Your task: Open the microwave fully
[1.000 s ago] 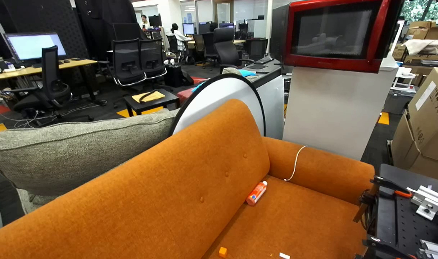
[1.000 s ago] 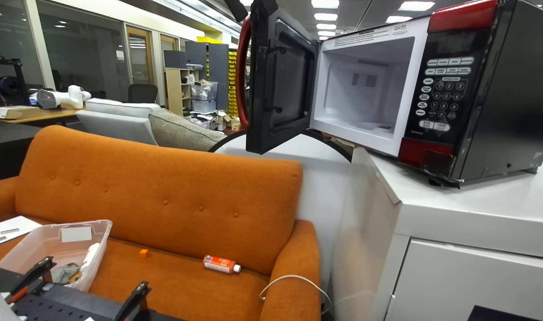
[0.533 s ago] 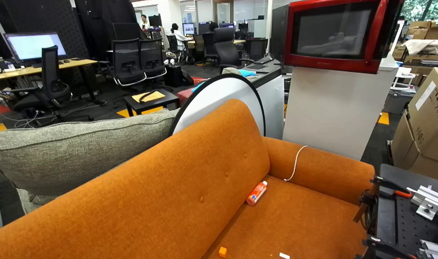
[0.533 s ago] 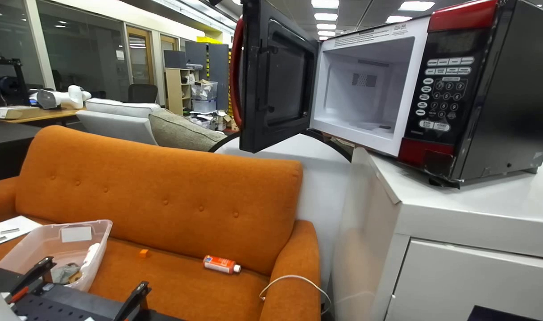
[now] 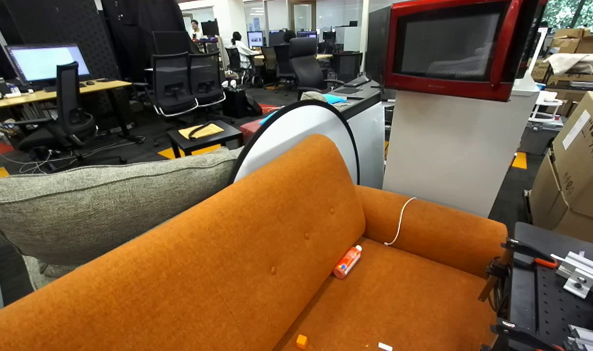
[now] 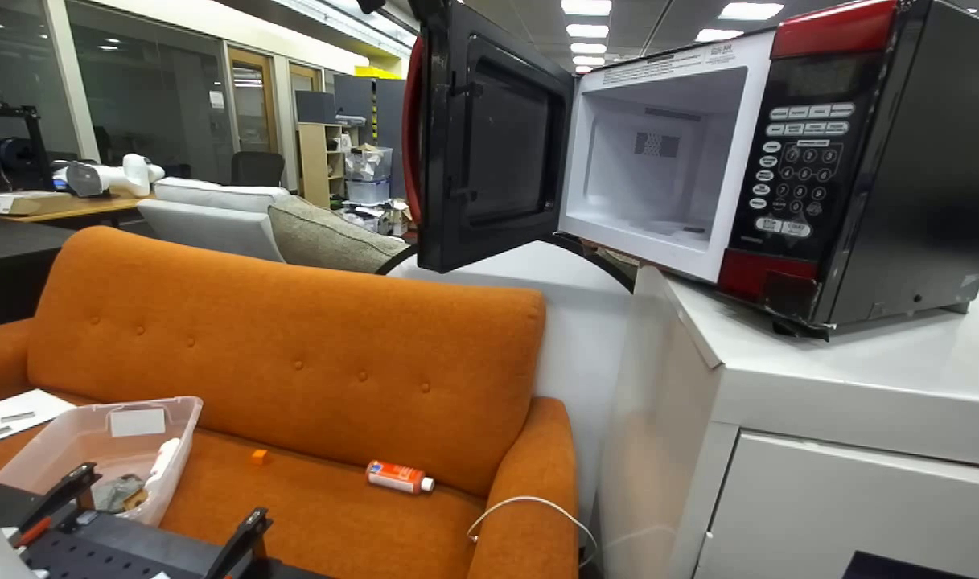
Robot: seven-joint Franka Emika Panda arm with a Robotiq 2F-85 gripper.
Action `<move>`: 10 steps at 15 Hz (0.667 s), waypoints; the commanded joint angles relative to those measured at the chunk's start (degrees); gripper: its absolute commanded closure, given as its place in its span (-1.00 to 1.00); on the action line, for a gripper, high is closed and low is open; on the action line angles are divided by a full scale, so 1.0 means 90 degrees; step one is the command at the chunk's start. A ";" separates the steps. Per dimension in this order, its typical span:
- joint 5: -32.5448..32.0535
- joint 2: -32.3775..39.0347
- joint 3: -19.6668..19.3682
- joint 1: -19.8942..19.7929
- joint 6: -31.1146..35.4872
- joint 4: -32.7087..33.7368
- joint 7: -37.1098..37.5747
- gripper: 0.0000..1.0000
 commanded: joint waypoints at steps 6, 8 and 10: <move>0.0342 -0.0084 -0.0131 0.0402 -0.1187 0.0305 -0.0513 -1.00; 0.0223 0.0358 -0.0768 0.0640 -0.1560 0.0979 -0.1140 -1.00; 0.0135 0.0744 -0.1475 0.0830 -0.1704 0.1670 -0.1830 -1.00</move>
